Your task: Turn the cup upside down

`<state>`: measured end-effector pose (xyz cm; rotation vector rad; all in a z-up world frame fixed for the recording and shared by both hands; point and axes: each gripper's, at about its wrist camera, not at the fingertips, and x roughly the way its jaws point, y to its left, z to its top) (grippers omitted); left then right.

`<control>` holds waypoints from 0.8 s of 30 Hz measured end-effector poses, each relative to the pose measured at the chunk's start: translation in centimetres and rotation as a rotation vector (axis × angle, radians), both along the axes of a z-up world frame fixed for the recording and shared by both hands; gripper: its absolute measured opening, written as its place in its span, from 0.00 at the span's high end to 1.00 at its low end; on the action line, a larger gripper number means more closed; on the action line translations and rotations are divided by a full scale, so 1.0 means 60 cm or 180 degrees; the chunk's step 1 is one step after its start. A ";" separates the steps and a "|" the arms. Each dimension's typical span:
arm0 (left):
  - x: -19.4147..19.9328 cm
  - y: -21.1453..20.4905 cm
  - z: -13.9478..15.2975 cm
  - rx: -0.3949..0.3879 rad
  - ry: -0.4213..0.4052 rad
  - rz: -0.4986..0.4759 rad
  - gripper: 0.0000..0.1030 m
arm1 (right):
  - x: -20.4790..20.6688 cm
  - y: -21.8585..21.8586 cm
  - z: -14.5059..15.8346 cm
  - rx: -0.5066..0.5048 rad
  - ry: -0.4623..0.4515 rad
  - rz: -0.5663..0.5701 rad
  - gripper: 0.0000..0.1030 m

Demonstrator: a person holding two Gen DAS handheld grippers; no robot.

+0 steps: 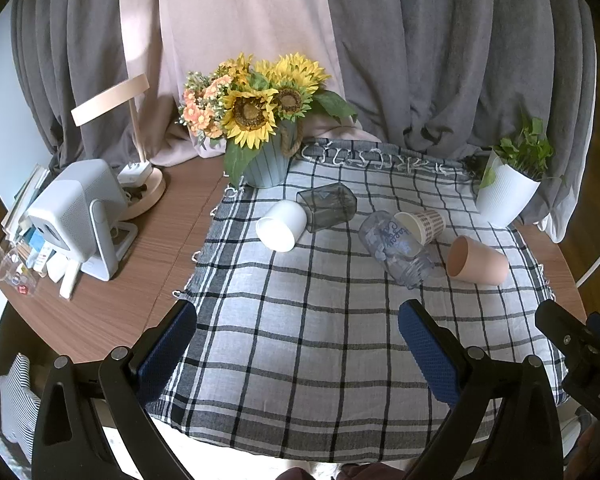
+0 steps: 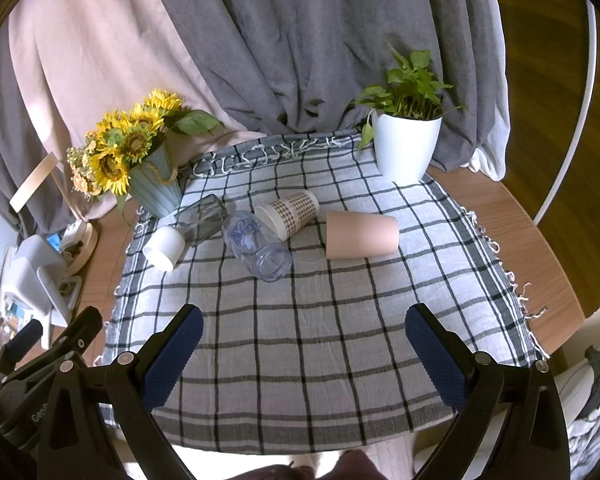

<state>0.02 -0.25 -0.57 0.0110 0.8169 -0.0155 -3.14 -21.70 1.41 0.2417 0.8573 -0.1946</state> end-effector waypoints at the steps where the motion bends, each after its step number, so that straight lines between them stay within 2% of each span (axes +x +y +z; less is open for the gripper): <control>1: 0.000 0.000 0.000 0.0000 -0.0001 0.0001 0.00 | 0.000 0.000 0.000 0.0000 0.0002 0.0001 0.01; 5: 0.000 -0.001 -0.002 0.0002 0.0002 -0.0009 0.00 | 0.005 0.028 -0.004 0.0003 0.0014 0.0001 0.01; 9: 0.006 -0.015 -0.008 0.0031 0.0046 -0.0073 0.00 | 0.005 0.025 -0.003 0.0023 0.0035 -0.0011 0.01; 12: 0.020 -0.034 -0.007 0.0065 0.0071 -0.0164 0.00 | 0.010 -0.011 -0.017 0.0054 0.0049 -0.0038 0.01; 15: 0.038 -0.053 -0.006 0.0076 0.0120 -0.0285 0.00 | 0.018 -0.031 -0.010 0.0084 0.0035 -0.0100 0.01; 24: 0.110 -0.134 -0.026 0.0133 0.0541 -0.0797 0.00 | 0.049 -0.074 -0.026 0.0242 0.0125 -0.0271 0.01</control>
